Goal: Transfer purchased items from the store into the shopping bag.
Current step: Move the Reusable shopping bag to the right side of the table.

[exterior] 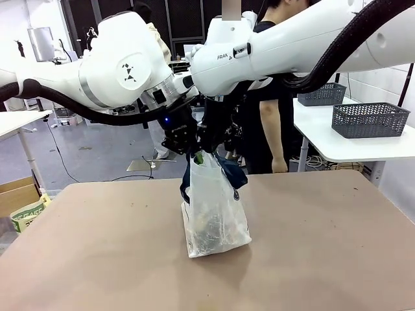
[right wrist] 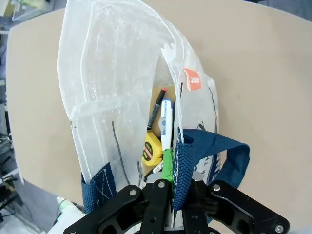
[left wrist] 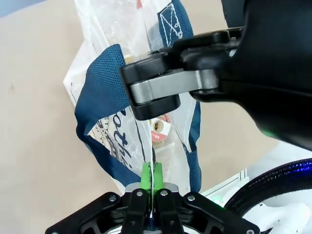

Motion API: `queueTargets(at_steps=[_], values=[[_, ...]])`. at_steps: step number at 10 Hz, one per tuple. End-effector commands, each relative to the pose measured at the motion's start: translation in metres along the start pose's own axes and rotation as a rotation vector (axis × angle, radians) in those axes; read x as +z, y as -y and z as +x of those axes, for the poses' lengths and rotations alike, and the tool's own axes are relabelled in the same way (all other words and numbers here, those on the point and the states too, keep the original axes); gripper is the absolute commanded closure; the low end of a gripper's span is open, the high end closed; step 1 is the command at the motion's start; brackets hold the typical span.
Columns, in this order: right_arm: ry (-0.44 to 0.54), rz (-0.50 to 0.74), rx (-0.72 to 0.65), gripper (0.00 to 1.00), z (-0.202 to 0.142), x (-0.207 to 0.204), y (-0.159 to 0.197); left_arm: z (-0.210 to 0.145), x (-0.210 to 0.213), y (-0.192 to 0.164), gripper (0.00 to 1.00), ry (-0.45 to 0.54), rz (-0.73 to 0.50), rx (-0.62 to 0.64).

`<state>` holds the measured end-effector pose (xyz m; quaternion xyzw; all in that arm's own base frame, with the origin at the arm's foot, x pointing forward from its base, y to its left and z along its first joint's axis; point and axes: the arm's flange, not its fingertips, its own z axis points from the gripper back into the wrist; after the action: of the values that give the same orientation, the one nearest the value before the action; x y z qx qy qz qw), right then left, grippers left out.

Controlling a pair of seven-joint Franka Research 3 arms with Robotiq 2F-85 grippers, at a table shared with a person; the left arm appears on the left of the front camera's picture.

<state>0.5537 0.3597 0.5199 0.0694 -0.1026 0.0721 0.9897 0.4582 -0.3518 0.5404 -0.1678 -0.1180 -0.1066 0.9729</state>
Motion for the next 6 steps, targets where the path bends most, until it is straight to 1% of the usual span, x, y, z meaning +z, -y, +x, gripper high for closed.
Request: queueTargets(at_steps=[1, 2, 4, 6], values=[[0.009, -0.017, -0.011, 1.00, 0.003, 0.002, 0.002, -0.003, -0.001, -0.006, 1.00, 0.046, 0.012, -0.033], [0.010, -0.011, -0.014, 1.00, 0.001, 0.002, 0.004, 0.000, 0.000, 0.000, 1.00, 0.000, 0.000, 0.000], [0.004, -0.007, -0.017, 1.00, -0.004, 0.002, 0.007, 0.000, 0.000, -0.001, 1.00, 0.009, 0.003, -0.007], [0.005, -0.007, -0.017, 1.00, -0.005, 0.001, 0.007, 0.001, 0.000, 0.004, 0.61, 0.019, -0.016, -0.028]])
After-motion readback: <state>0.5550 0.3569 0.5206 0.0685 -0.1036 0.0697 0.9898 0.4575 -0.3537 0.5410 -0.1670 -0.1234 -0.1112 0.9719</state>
